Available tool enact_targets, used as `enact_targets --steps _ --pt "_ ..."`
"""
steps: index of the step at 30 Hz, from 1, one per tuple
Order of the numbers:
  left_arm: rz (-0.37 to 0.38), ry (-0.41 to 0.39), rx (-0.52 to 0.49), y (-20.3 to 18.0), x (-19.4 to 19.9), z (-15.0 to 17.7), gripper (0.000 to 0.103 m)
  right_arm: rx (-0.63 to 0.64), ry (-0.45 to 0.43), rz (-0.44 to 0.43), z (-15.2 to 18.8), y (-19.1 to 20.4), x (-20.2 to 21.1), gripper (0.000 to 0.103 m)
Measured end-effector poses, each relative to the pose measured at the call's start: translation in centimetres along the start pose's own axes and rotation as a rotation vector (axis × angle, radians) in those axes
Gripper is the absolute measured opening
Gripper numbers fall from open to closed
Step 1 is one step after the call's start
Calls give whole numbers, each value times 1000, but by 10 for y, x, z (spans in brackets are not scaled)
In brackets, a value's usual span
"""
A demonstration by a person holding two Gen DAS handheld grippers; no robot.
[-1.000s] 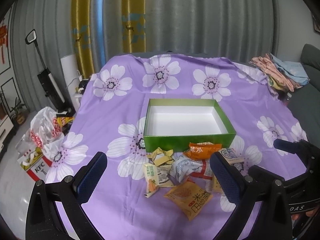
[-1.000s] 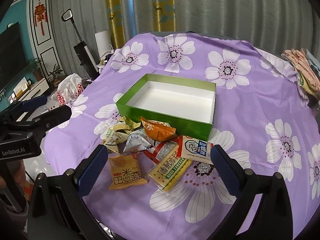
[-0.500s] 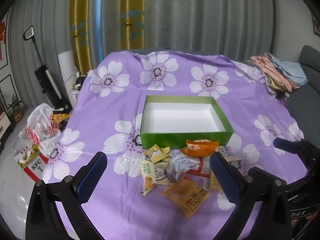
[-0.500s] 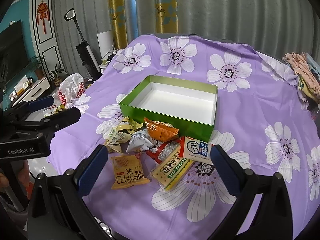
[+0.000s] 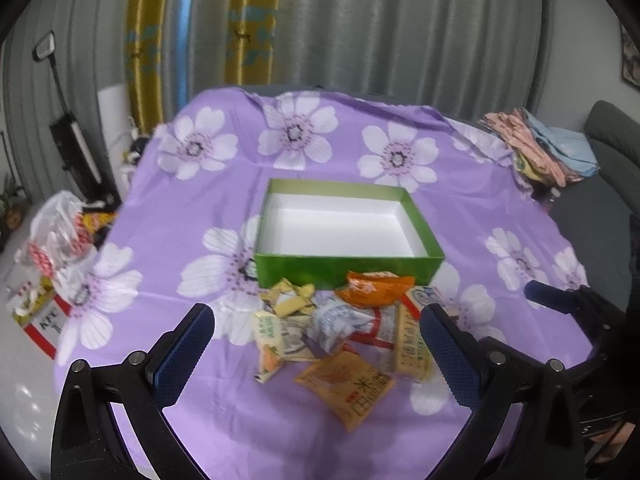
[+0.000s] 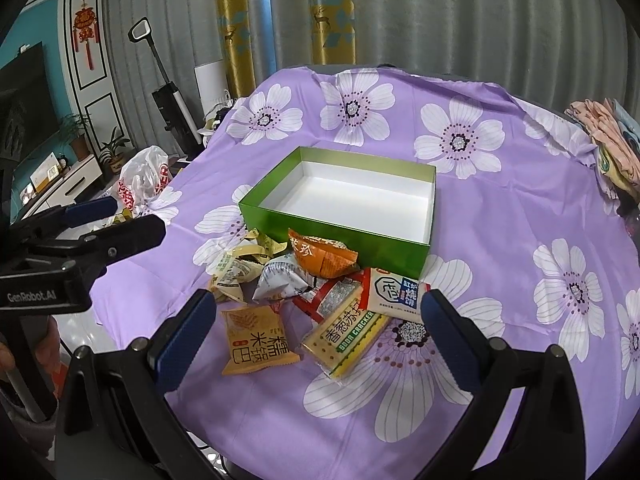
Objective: Organize snacks
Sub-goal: 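Move the right tool toward the snack pile beside the green box, then grasp the yellow rice-cracker bag with the right gripper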
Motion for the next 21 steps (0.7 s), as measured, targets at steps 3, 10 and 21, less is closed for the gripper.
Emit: enact_targets --steps 3,10,21 --pt "78 85 59 -1 -9 6 102 -9 0 -9 3 -1 -1 103" --pt "222 214 220 10 -32 24 102 -12 29 -73 25 2 -14 103" --pt "134 379 218 27 -64 78 102 18 114 -254 73 33 -52 84"
Point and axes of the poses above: each gripper's, at about its wrist camera, not at the fingertips, and x roughly against the way its jaws point, y to its left, z to its underside, the point moved 10 cm from there along -x, roughly the way its jaws point, and after that the axes turned 13 degrees about x, right-handed, at the moved point
